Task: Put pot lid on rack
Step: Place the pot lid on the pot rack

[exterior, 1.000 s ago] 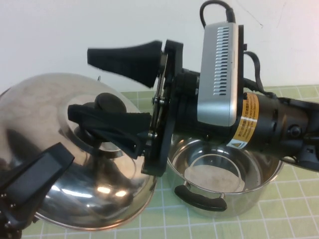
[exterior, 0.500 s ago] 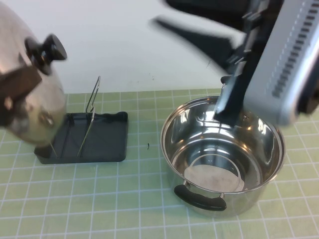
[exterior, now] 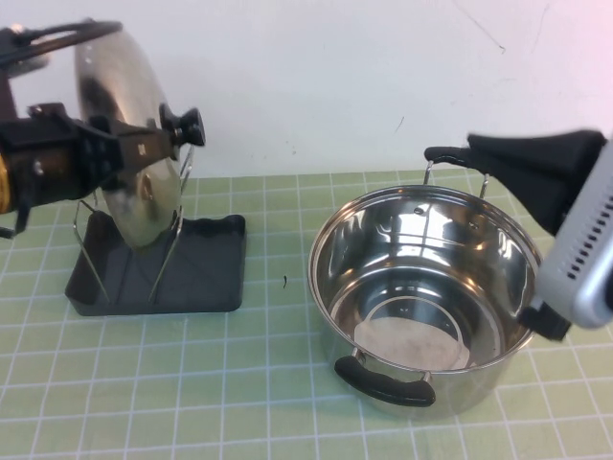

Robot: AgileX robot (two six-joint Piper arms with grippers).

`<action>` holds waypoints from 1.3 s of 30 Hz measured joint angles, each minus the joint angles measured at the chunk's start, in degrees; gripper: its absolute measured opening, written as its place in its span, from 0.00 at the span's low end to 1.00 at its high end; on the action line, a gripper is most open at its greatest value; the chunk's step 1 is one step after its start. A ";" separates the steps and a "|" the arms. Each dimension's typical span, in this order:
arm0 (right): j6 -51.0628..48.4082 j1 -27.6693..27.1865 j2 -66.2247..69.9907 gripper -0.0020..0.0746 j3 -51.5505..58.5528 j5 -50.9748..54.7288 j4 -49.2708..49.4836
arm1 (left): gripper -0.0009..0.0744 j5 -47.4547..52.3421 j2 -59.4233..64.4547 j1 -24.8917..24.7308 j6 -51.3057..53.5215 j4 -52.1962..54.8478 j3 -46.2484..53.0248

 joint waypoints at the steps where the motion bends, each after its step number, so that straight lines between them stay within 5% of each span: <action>1: 0.55 0.00 -0.46 0.03 0.74 0.04 0.00 | 0.13 0.00 1.49 0.00 0.73 0.12 -0.45; 20: 1.65 0.00 -1.13 0.03 2.39 0.18 -0.34 | 0.14 1.13 12.24 0.00 8.69 0.51 -1.51; 22: 1.65 0.00 -1.13 0.03 2.39 0.18 -0.36 | 0.19 1.13 12.76 0.00 8.82 0.51 -1.60; 29: 2.02 0.00 -1.13 0.03 2.39 -1.03 -0.46 | 0.70 1.57 13.10 0.00 8.02 0.06 -2.61; 39: -1.50 0.00 -1.13 0.03 2.39 -0.78 -0.57 | 0.78 2.47 8.58 4.58 2.19 0.00 -5.10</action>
